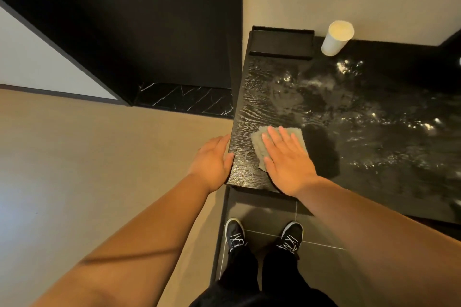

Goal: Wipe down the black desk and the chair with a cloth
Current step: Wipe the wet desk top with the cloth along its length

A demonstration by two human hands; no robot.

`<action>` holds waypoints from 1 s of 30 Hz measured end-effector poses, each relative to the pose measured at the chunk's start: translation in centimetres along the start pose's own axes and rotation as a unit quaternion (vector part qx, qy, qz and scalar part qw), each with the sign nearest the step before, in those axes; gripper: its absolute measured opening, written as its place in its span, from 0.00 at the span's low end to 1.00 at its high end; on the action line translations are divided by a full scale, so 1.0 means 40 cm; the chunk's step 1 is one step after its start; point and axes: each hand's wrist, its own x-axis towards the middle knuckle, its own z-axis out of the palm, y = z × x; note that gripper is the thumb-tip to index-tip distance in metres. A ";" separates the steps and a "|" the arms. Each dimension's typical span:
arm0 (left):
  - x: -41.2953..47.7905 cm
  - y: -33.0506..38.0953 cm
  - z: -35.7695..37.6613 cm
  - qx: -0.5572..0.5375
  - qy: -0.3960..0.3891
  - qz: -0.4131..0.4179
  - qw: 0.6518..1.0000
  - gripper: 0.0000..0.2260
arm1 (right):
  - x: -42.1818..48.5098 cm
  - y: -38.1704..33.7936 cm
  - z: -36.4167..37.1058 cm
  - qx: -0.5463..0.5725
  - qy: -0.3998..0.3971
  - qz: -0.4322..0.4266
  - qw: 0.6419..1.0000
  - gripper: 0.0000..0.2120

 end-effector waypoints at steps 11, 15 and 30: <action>0.104 0.094 0.056 -0.111 0.069 -0.047 0.990 0.26 | 0.108 0.030 -0.016 -0.002 0.005 -0.053 0.999 0.34; 0.168 0.128 0.060 -0.051 0.082 -0.093 0.991 0.30 | 0.150 0.070 -0.035 0.001 0.010 0.031 0.999 0.33; 0.188 0.149 0.084 -0.001 0.134 -0.167 0.977 0.28 | 0.368 0.065 -0.118 0.004 0.003 -0.040 0.999 0.31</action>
